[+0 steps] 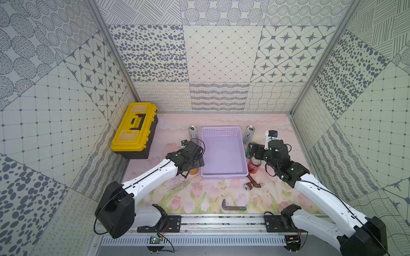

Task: Take out the drinks from the basket
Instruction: Place the drink at the center of the board, then reset both arms

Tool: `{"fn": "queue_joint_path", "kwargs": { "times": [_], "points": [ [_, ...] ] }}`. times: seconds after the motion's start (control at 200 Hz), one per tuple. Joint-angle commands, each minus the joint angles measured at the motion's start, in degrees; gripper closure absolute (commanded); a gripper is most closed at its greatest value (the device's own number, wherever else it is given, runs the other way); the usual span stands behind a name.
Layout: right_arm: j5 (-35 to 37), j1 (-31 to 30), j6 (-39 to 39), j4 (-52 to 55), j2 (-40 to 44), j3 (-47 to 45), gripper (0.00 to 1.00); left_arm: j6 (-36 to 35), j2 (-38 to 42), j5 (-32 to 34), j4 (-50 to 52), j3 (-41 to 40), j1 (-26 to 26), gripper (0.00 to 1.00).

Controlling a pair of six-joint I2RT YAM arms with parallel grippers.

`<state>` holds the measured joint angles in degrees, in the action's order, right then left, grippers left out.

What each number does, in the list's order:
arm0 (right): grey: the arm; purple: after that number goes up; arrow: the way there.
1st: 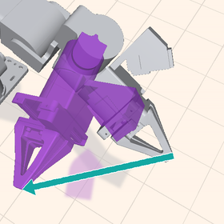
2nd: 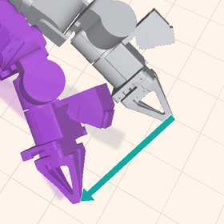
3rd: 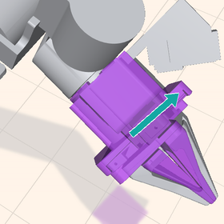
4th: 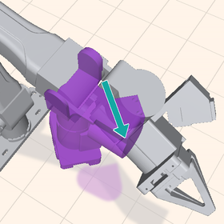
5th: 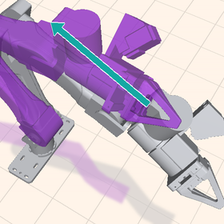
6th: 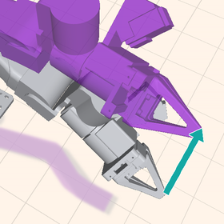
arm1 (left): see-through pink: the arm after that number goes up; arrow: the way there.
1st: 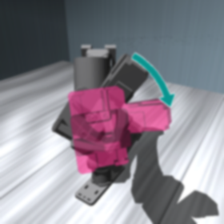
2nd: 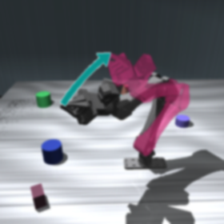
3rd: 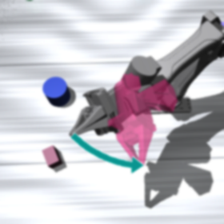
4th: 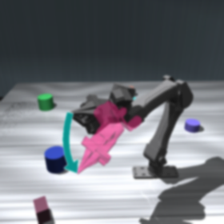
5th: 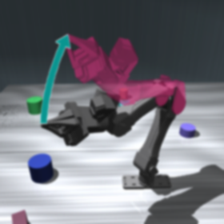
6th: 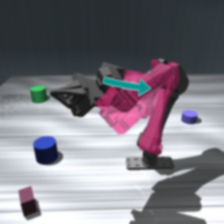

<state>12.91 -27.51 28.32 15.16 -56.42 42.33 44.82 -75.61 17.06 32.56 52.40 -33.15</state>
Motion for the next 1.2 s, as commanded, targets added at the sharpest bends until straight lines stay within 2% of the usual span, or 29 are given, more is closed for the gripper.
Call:
{"fn": "queue_joint_path", "kwargs": {
  "times": [0.0,0.31,0.54,0.665,0.79,0.916,1.196],
  "points": [
    [0.0,0.3,0.2,-1.9,1.4,0.4,0.05,0.3,2.3,0.1,2.6,1.2,0.6,0.00],
    [0.2,0.3,0.3,-1.8,1.6,0.5,0.03,-2.7,6.5,2.3,3.1,4.6,0.5,0.00],
    [1.8,0.3,0.2,-2.2,2.7,-0.1,0.03,-6.3,8.2,8.3,0.9,8.4,1.5,0.00],
    [2.5,0.5,0.0,-2.3,3.3,-0.2,0.03,-7.3,4.8,8.5,1.4,11.7,4.2,0.00],
    [2.2,0.8,0.0,-2.3,3.5,-0.4,0.03,-5.5,1.6,5.8,2.1,13.6,8.9,0.00],
    [2.1,1.0,0.1,-2.3,3.8,-0.8,0.03,-5.7,0.1,1.9,-1.1,13.0,12.1,0.00],
    [1.9,1.5,0.6,-2.6,4.1,-1.1,0.03,-13.1,-0.8,4.8,-16.5,7.6,13.2,0.00]
  ]
}}
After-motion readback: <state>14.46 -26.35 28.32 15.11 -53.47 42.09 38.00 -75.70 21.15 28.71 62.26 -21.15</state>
